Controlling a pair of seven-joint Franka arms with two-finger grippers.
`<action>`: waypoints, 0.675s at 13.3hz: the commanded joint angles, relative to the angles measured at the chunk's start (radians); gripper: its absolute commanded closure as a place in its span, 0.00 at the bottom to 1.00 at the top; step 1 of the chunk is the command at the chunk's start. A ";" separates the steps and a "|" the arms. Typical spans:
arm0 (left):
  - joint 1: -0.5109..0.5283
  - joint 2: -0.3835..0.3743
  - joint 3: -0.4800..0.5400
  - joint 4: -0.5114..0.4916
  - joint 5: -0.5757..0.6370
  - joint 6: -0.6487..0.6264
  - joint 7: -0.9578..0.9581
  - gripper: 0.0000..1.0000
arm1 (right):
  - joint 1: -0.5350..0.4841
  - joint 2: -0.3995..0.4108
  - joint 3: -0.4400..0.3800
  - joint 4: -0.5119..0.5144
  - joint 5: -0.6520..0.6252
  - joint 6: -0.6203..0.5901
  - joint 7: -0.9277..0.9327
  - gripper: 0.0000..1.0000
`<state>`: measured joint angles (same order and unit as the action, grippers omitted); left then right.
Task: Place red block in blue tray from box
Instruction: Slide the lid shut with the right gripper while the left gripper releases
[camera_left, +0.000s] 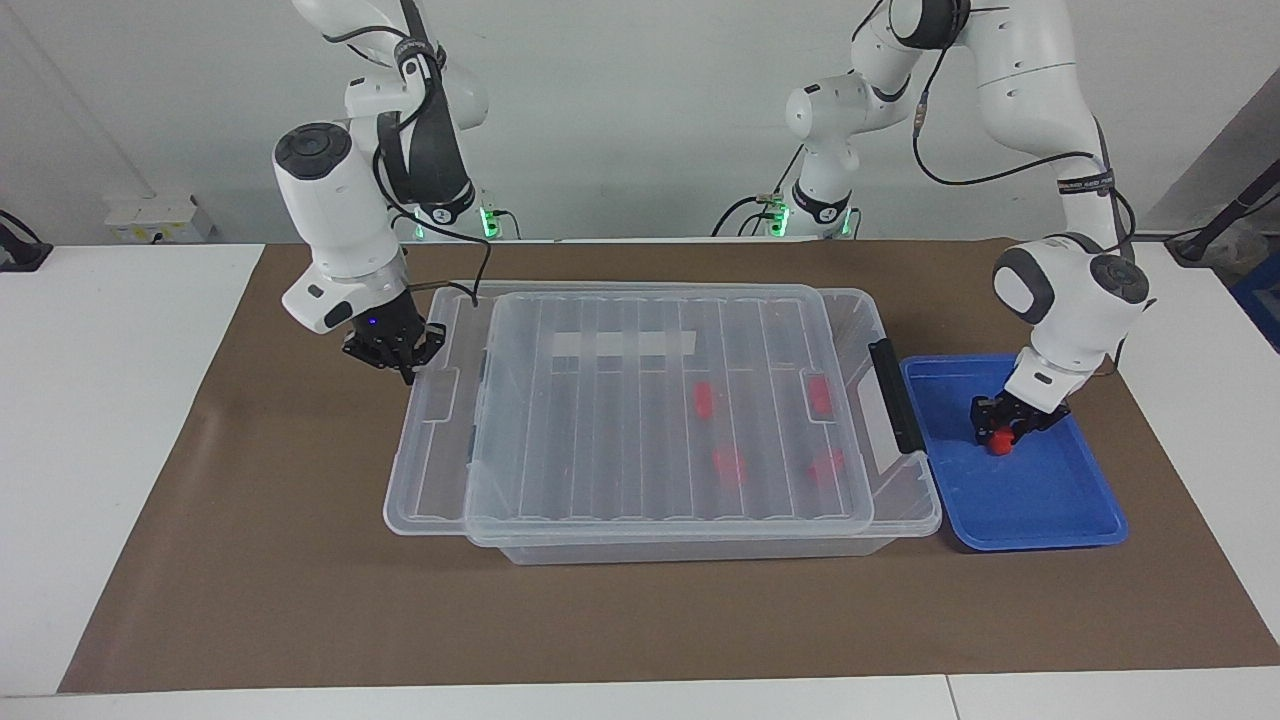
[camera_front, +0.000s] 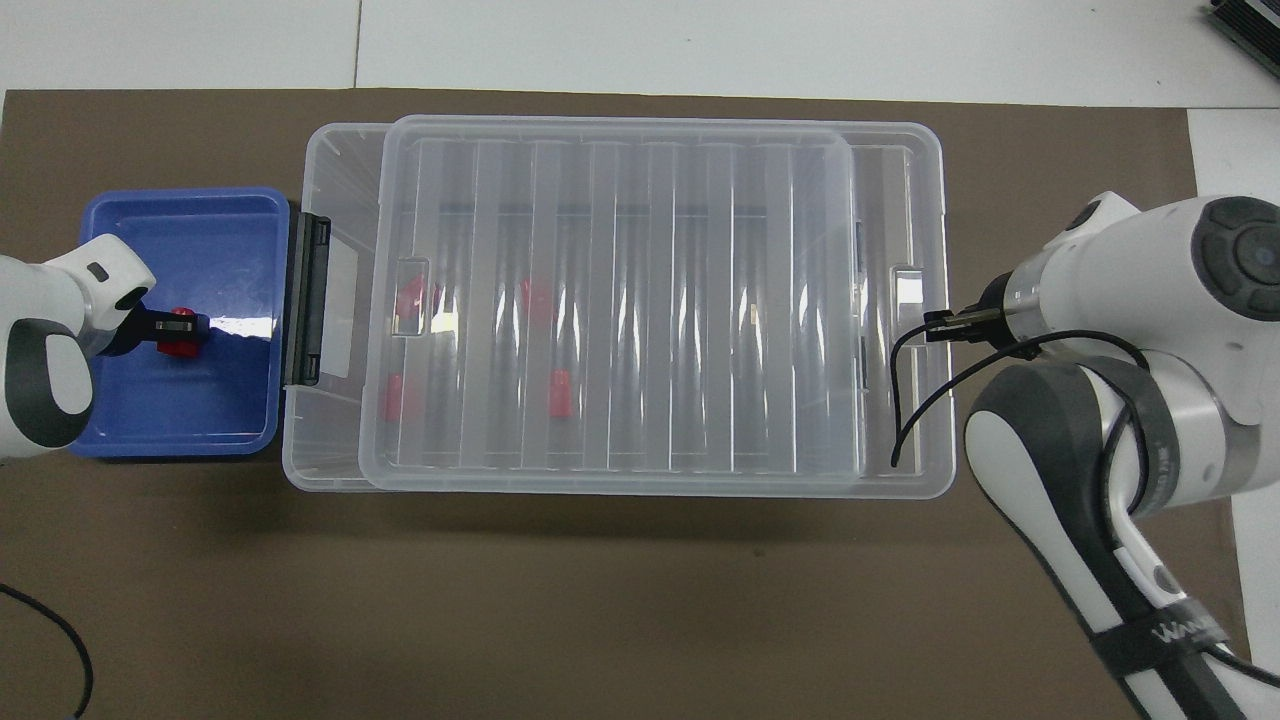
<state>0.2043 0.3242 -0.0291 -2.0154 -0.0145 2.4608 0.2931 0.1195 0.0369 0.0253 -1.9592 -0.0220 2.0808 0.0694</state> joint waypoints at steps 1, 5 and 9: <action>0.006 -0.011 0.000 -0.006 0.018 0.011 0.008 0.40 | 0.045 -0.015 0.001 -0.021 0.016 0.004 0.012 1.00; -0.005 -0.028 0.000 0.096 0.018 -0.168 -0.005 0.41 | 0.069 -0.012 0.001 -0.021 0.054 0.010 0.004 1.00; -0.058 -0.066 -0.003 0.291 0.018 -0.471 -0.136 0.41 | 0.083 -0.009 0.001 -0.021 0.054 0.015 0.009 1.00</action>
<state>0.1831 0.2774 -0.0384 -1.8065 -0.0145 2.1126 0.2328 0.1953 0.0364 0.0259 -1.9631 0.0038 2.0818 0.0719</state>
